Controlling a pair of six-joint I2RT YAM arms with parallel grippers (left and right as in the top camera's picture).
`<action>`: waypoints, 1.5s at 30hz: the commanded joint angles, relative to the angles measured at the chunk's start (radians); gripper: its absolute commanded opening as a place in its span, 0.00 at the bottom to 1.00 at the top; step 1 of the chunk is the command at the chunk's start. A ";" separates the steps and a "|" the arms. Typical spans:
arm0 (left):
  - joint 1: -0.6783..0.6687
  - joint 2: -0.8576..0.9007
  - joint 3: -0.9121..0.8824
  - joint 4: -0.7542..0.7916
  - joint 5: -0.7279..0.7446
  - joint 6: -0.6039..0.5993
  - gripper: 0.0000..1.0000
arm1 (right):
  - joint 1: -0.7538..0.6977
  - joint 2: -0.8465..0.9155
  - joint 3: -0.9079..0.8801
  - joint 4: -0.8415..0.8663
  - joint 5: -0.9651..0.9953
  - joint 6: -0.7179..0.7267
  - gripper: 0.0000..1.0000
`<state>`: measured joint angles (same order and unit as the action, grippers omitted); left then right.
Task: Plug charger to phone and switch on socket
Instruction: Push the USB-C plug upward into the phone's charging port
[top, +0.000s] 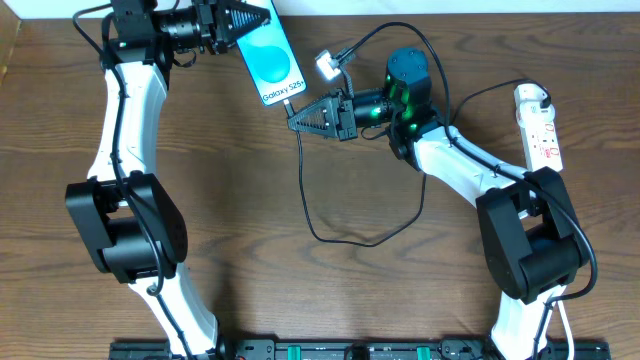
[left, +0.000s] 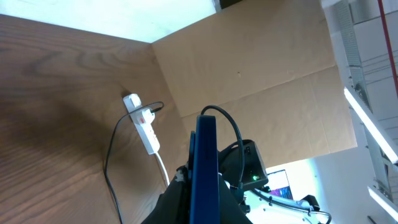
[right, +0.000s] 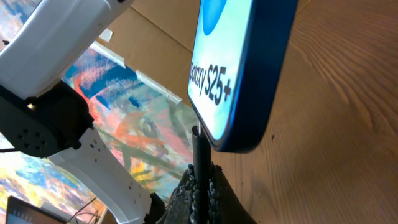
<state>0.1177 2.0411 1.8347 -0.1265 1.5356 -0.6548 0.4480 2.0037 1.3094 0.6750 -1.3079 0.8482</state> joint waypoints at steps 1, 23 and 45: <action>0.005 -0.018 0.002 0.005 0.024 -0.017 0.08 | 0.004 -0.010 0.000 0.006 0.023 0.004 0.01; 0.005 -0.018 0.002 0.005 0.027 -0.011 0.08 | -0.013 -0.010 0.000 0.006 0.023 0.005 0.01; 0.005 -0.018 0.002 0.005 0.036 0.009 0.07 | -0.013 -0.010 0.000 0.008 0.053 0.006 0.01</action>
<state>0.1207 2.0411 1.8347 -0.1265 1.5356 -0.6537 0.4454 2.0037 1.3094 0.6754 -1.3022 0.8486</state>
